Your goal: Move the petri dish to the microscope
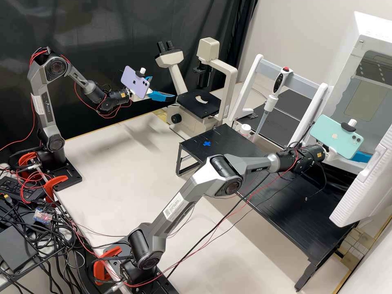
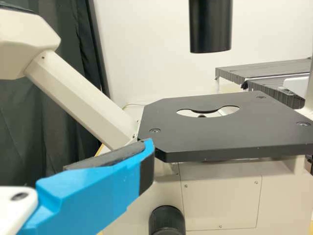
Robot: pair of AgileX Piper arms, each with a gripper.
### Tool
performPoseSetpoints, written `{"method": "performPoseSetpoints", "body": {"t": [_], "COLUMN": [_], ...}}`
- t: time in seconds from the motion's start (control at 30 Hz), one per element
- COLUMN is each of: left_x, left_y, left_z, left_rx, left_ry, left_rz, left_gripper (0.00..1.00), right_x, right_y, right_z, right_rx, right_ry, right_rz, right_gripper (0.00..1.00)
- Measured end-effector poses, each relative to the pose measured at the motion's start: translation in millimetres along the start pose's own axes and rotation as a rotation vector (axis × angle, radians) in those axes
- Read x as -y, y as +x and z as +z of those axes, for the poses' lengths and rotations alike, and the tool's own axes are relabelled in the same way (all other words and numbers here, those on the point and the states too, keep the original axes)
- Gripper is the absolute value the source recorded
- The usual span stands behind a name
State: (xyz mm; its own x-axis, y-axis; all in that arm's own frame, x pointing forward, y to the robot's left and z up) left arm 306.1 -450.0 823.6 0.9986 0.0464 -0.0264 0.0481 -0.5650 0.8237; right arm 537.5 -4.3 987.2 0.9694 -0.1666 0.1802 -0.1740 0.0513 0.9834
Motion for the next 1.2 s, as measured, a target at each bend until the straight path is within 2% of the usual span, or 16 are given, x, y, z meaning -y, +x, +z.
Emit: {"method": "performPoseSetpoints", "body": {"t": [0.2,0.43,0.47,0.57,0.77,1.2], "left_x": [0.0,0.0,0.0,0.0,0.0,0.0], "left_y": [0.0,0.0,0.0,0.0,0.0,0.0], "left_z": [0.0,0.0,0.0,0.0,0.0,0.0], "left_rx": [0.0,0.0,0.0,0.0,0.0,0.0], "left_ry": [0.0,0.0,0.0,0.0,0.0,0.0], "left_rz": [0.0,0.0,0.0,0.0,0.0,0.0], "left_gripper": [1.0,1.0,1.0,1.0,1.0,1.0], "right_x": [12.6,17.0,17.1,18.3,18.8,21.6], "right_y": [8.4,9.7,9.7,9.6,10.3,11.7], "right_z": [9.2,10.6,10.5,12.5,18.5,21.8], "right_rx": [0.027,0.014,0.013,0.016,0.023,0.016], "right_ry": [0.003,0.018,0.016,0.024,0.003,-0.008], "right_rz": [-0.049,-0.066,-0.068,-0.077,-0.087,-0.092], "right_gripper": [1.0,1.0,0.0,0.0,0.0,0.0]}}
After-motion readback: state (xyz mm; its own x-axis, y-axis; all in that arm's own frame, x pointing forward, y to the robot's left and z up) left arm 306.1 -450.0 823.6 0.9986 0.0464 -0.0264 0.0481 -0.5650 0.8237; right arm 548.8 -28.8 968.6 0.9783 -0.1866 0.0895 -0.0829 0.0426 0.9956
